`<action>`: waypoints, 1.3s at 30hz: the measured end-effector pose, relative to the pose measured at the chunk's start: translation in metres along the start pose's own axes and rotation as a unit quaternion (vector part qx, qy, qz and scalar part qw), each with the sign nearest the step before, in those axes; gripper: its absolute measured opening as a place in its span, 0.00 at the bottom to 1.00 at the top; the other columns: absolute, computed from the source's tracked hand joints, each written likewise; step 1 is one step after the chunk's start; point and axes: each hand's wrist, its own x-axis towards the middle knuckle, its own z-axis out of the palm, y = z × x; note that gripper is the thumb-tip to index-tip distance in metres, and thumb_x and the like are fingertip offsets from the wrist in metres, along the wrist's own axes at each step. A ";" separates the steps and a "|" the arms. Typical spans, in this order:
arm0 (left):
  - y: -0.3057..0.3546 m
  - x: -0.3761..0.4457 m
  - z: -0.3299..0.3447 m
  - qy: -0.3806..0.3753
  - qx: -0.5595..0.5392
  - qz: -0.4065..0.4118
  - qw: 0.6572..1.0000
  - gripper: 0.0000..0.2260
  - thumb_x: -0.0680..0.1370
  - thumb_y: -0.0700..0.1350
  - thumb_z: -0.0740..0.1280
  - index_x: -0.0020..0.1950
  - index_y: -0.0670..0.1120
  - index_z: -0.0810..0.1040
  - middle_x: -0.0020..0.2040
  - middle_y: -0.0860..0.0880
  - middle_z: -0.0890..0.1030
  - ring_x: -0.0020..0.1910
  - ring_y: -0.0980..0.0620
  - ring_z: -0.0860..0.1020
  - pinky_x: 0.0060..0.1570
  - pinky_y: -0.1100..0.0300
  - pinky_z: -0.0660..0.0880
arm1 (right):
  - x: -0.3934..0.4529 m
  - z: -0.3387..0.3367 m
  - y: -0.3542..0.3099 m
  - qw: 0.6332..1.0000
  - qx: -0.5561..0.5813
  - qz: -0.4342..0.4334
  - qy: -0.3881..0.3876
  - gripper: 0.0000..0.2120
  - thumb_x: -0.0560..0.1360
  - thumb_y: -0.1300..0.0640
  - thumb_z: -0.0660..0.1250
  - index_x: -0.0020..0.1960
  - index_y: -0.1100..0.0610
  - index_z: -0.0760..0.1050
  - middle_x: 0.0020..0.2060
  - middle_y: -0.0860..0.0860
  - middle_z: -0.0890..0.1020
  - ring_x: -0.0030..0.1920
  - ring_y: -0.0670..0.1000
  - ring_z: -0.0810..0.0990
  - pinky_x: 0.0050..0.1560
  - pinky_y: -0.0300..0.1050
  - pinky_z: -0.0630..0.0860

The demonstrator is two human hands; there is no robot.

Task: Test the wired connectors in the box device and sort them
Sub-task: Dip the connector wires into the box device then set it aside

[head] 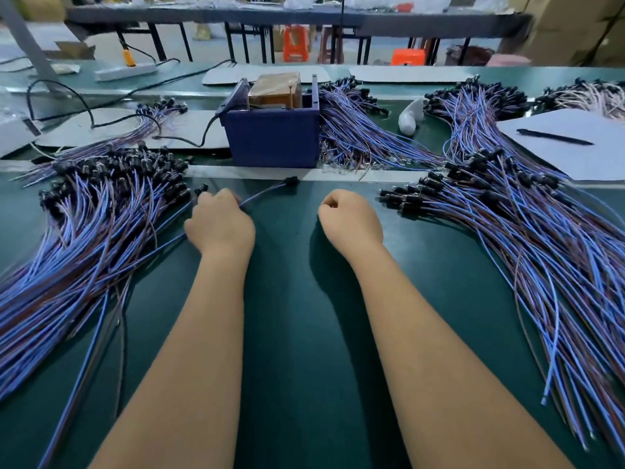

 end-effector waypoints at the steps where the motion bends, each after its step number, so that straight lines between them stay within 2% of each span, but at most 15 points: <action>1: -0.002 -0.001 0.001 0.008 -0.009 0.005 1.000 0.13 0.80 0.38 0.58 0.61 0.47 0.77 0.62 0.39 0.73 0.58 0.36 0.74 0.57 0.48 0.68 | -0.001 0.000 0.001 1.000 0.005 -0.004 0.012 0.08 0.74 0.58 0.58 0.46 0.50 0.77 0.46 0.47 0.79 0.45 0.51 0.75 0.36 0.43 0.66; 4: -0.009 0.000 0.004 0.057 -0.141 0.024 0.988 0.13 0.81 0.36 0.56 0.58 0.45 0.77 0.60 0.40 0.73 0.52 0.42 0.73 0.53 0.53 0.67 | -0.007 -0.004 0.009 0.992 0.124 -0.019 0.026 0.09 0.76 0.57 0.60 0.44 0.51 0.78 0.38 0.44 0.80 0.39 0.46 0.76 0.35 0.42 0.69; 7: -0.005 -0.001 0.000 0.068 -0.367 0.046 0.926 0.13 0.79 0.35 0.56 0.50 0.48 0.78 0.47 0.46 0.78 0.37 0.54 0.70 0.38 0.63 0.67 | -0.010 -0.013 0.014 0.950 0.309 0.005 0.050 0.12 0.77 0.61 0.59 0.41 0.50 0.78 0.32 0.46 0.79 0.33 0.46 0.74 0.35 0.39 0.71; 9: 0.005 -0.007 -0.007 0.062 -0.527 0.027 0.847 0.13 0.75 0.35 0.59 0.41 0.49 0.80 0.36 0.52 0.77 0.31 0.58 0.69 0.33 0.67 0.67 | -0.010 -0.018 0.014 0.914 0.400 0.032 0.061 0.14 0.78 0.65 0.56 0.42 0.53 0.77 0.32 0.49 0.78 0.31 0.46 0.74 0.33 0.36 0.70; 11: 0.016 -0.012 -0.014 0.031 -0.666 0.007 0.745 0.13 0.72 0.38 0.61 0.34 0.49 0.82 0.33 0.51 0.79 0.34 0.55 0.73 0.40 0.66 0.71 | -0.012 -0.022 0.014 0.890 0.452 0.038 0.043 0.13 0.80 0.65 0.55 0.44 0.55 0.76 0.32 0.50 0.79 0.31 0.47 0.75 0.33 0.37 0.71; 14: 0.029 -0.021 -0.015 -0.098 -0.809 0.004 0.580 0.19 0.77 0.39 0.58 0.29 0.44 0.80 0.30 0.47 0.79 0.36 0.49 0.77 0.44 0.59 0.75 | -0.014 -0.023 0.012 0.878 0.478 0.014 -0.028 0.13 0.82 0.60 0.56 0.46 0.57 0.78 0.32 0.52 0.81 0.31 0.48 0.78 0.34 0.37 0.73; 16: 0.033 -0.025 -0.014 -0.192 -0.814 0.006 0.549 0.19 0.77 0.43 0.58 0.26 0.43 0.75 0.27 0.46 0.74 0.32 0.47 0.75 0.40 0.58 0.74 | -0.015 -0.023 0.011 0.887 0.456 -0.004 -0.074 0.14 0.82 0.57 0.56 0.46 0.57 0.79 0.32 0.51 0.82 0.31 0.48 0.79 0.34 0.37 0.74; 19: 0.041 -0.034 -0.014 -0.338 -0.742 0.033 0.578 0.20 0.72 0.49 0.60 0.21 0.44 0.69 0.24 0.46 0.68 0.27 0.47 0.70 0.33 0.60 0.72 | -0.017 -0.022 0.009 0.907 0.407 -0.024 -0.110 0.17 0.83 0.54 0.56 0.45 0.56 0.81 0.31 0.50 0.83 0.31 0.48 0.78 0.36 0.40 0.73; 22: 0.052 -0.046 -0.008 -0.411 -0.638 0.054 0.649 0.22 0.75 0.46 0.59 0.20 0.46 0.68 0.23 0.47 0.68 0.26 0.50 0.71 0.32 0.62 0.74 | -0.021 -0.020 0.006 0.896 0.424 -0.032 -0.125 0.20 0.82 0.55 0.58 0.36 0.54 0.81 0.25 0.50 0.78 0.25 0.47 0.75 0.28 0.38 0.70; 25: 0.059 -0.054 0.001 -0.345 -0.576 0.070 0.737 0.25 0.80 0.39 0.60 0.21 0.46 0.69 0.24 0.48 0.70 0.27 0.52 0.75 0.35 0.61 0.76 | -0.022 -0.019 0.004 0.898 0.435 -0.014 -0.071 0.14 0.83 0.57 0.58 0.44 0.56 0.79 0.26 0.49 0.76 0.25 0.45 0.73 0.23 0.35 0.68; 27: 0.057 -0.053 0.005 -0.245 -0.545 0.073 0.798 0.22 0.80 0.39 0.62 0.24 0.45 0.70 0.25 0.47 0.71 0.29 0.52 0.78 0.36 0.62 0.74 | -0.019 -0.017 0.006 0.913 0.407 -0.020 -0.008 0.13 0.84 0.57 0.57 0.47 0.57 0.78 0.31 0.48 0.76 0.31 0.45 0.73 0.30 0.35 0.71; 29: 0.053 -0.046 0.007 -0.137 -0.510 0.063 0.847 0.17 0.79 0.42 0.63 0.29 0.46 0.71 0.30 0.46 0.72 0.34 0.50 0.76 0.37 0.57 0.71 | -0.019 -0.016 0.006 0.924 0.379 -0.031 0.035 0.14 0.84 0.57 0.55 0.48 0.57 0.78 0.28 0.48 0.72 0.30 0.45 0.69 0.32 0.37 0.68; 33: 0.049 -0.042 0.008 -0.137 -0.509 0.053 0.848 0.09 0.79 0.42 0.63 0.43 0.49 0.80 0.37 0.54 0.78 0.38 0.56 0.76 0.39 0.65 0.72 | -0.021 -0.014 0.003 0.924 0.381 -0.029 0.017 0.13 0.84 0.55 0.55 0.43 0.55 0.72 0.20 0.43 0.64 0.21 0.42 0.61 0.25 0.35 0.60; 36: 0.055 -0.046 0.010 -0.168 -0.509 0.075 0.841 0.09 0.81 0.40 0.62 0.48 0.49 0.81 0.41 0.52 0.80 0.41 0.56 0.77 0.37 0.71 0.71 | -0.021 -0.012 -0.002 0.902 0.431 0.010 0.001 0.12 0.80 0.61 0.56 0.39 0.55 0.67 0.22 0.43 0.66 0.23 0.42 0.62 0.27 0.36 0.60; 39: 0.061 -0.051 0.011 -0.184 -0.536 0.083 0.819 0.10 0.81 0.39 0.61 0.54 0.43 0.82 0.46 0.46 0.83 0.45 0.53 0.79 0.48 0.63 0.75 | -0.021 -0.010 -0.003 0.910 0.415 0.004 -0.002 0.13 0.79 0.64 0.59 0.37 0.54 0.68 0.29 0.45 0.73 0.29 0.42 0.71 0.35 0.37 0.68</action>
